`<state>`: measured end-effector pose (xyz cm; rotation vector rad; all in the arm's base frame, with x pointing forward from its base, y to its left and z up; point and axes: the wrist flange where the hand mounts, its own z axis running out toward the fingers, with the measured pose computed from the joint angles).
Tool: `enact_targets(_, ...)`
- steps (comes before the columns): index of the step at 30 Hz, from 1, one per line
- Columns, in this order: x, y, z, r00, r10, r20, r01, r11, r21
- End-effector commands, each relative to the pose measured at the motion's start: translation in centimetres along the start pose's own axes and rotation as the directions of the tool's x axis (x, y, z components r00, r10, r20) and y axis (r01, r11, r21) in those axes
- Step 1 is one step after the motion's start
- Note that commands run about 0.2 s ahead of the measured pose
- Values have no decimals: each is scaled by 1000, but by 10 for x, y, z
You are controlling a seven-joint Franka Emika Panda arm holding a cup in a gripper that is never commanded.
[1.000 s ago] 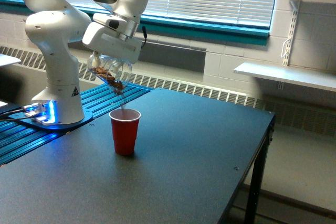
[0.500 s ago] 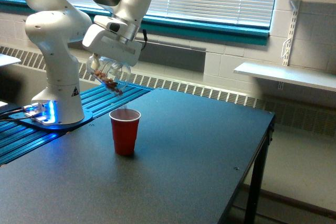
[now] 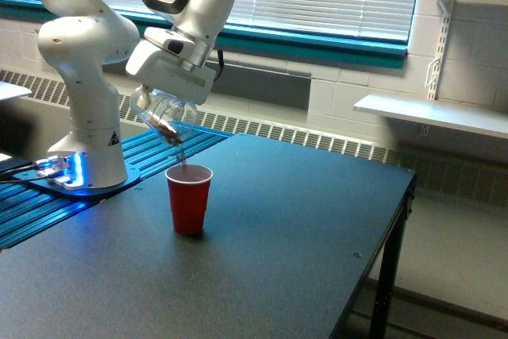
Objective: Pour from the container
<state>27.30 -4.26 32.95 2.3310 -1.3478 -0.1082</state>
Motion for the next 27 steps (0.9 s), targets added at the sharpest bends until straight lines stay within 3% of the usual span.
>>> enact_targets(1,3,-2,5,1000,-13,4,13,1000,-26)
enact_targets(22,12,-12,0,1000,-12,1,12,1000,-16)
enact_targets(27,11,-12,4,1000,-4,-22,4,1000,-3)
